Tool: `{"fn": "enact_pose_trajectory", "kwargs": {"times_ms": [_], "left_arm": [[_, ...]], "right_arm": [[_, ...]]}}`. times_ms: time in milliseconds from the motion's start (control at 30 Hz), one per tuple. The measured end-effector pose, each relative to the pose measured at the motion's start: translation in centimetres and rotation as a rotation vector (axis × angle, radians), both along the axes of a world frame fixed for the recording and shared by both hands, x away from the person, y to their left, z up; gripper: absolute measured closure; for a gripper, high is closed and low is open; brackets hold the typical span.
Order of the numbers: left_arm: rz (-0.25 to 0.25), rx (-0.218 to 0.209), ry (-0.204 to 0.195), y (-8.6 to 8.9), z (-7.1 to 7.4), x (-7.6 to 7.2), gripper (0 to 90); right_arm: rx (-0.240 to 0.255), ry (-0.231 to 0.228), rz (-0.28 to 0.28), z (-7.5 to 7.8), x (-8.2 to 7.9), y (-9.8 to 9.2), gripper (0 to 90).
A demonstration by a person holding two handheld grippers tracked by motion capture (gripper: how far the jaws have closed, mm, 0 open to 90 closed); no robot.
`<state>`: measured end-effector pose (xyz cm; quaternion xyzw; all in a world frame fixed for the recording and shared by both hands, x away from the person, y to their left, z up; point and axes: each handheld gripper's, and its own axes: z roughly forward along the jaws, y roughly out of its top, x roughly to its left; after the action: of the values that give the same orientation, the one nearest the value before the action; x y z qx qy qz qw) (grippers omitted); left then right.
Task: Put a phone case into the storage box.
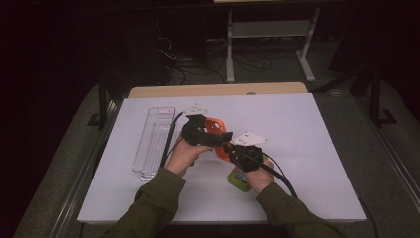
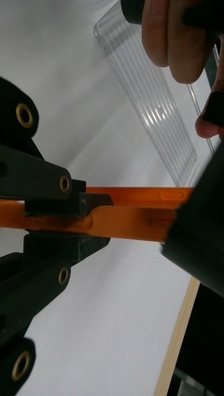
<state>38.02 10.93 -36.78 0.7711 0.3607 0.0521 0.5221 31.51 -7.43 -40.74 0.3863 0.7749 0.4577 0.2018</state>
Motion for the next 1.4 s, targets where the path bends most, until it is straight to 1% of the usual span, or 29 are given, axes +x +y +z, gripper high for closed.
{"fn": "enact_pose_trajectory", "kwargs": {"times_ms": [100, 167, 200, 267, 333, 433, 567, 667, 733, 767, 800, 867, 933, 1000, 1033, 1100, 1133, 1200, 1267, 1400], "left_arm": [[0.007, -0.012, 0.005, 0.1, 0.0, 0.0, 6.7], [0.013, -0.02, 0.007, 0.1, 0.0, 0.0, 8.4], [0.021, -0.031, 0.007, 0.1, 0.0, -0.1, 9.9], [0.024, -0.035, -0.001, 0.2, 0.0, 0.0, 13.1], [0.024, -0.045, 0.001, 0.3, -0.1, -0.1, 13.9], [0.022, -0.048, -0.001, 0.3, -0.1, -0.1, 14.8], [0.018, -0.047, 0.001, 0.3, -0.1, -0.1, 15.8], [0.013, -0.045, -0.007, 0.3, -0.1, -0.1, 16.2], [0.015, -0.038, -0.018, 0.2, 0.0, -0.1, 16.4], [0.011, -0.024, -0.024, 0.2, 0.0, -0.1, 16.5], [0.007, -0.01, -0.033, 0.2, 0.0, -0.1, 16.6], [-0.001, 0.002, -0.038, 0.3, 0.0, 0.0, 16.6], [0.009, -0.004, -0.026, 0.2, -0.1, 0.0, 16.7], [0.004, 0.005, -0.028, 0.3, -0.1, 0.1, 16.7], [0.001, 0.014, -0.03, 0.3, -0.1, 0.1, 16.7], [-0.004, 0.03, -0.046, 0.4, -0.1, 0.2, 16.7], [-0.005, 0.036, -0.053, 0.4, -0.1, 0.2, 16.7], [-0.01, 0.045, -0.064, 0.5, 0.0, 0.2, 16.7], [-0.009, 0.05, -0.064, 0.5, 0.1, 0.2, 16.7], [0.005, 0.047, -0.072, 0.8, 0.4, 0.1, 16.7]], "right_arm": [[0.002, 0.003, -0.001, -0.1, 0.0, 0.1, 82.0], [-0.006, -0.001, 0.004, -0.1, 0.0, 0.1, 81.9], [-0.009, 0.001, 0.004, -0.2, 0.0, 0.1, 81.9], [-0.011, 0.003, 0.005, -0.2, 0.0, 0.2, 81.8], [-0.017, 0.001, 0.009, -0.3, 0.0, 0.2, 81.8], [-0.023, -0.006, 0.012, -0.3, 0.0, 0.2, 81.6], [-0.019, 0.007, 0.011, -0.3, 0.1, 0.2, 81.0], [-0.02, 0.01, 0.018, -0.3, 0.1, 0.2, 79.9], [-0.02, 0.011, 0.026, -0.3, 0.2, 0.1, 78.3], [-0.017, 0.014, 0.032, -0.3, 0.2, 0.1, 77.1], [-0.018, 0.007, 0.044, -0.4, 0.2, 0.0, 73.8], [-0.011, 0.003, 0.072, -0.3, 0.2, -0.1, 64.3], [-0.002, 0.008, 0.092, -0.2, 0.2, -0.3, 58.0], [0.004, 0.019, 0.107, -0.1, 0.3, -0.6, 51.4], [0.004, 0.013, 0.109, 0.0, 0.3, -0.7, 48.0], [0.011, 0.02, 0.117, 0.0, 0.3, -1.1, 42.3], [0.009, 0.019, 0.124, 0.0, 0.4, -1.3, 37.9], [0.002, 0.041, 0.141, 0.1, 0.5, -1.7, 31.7], [-0.006, 0.059, 0.139, 0.1, 0.6, -2.1, 26.5], [-0.006, 0.068, 0.139, 0.2, 0.6, -2.9, 17.8]]}}
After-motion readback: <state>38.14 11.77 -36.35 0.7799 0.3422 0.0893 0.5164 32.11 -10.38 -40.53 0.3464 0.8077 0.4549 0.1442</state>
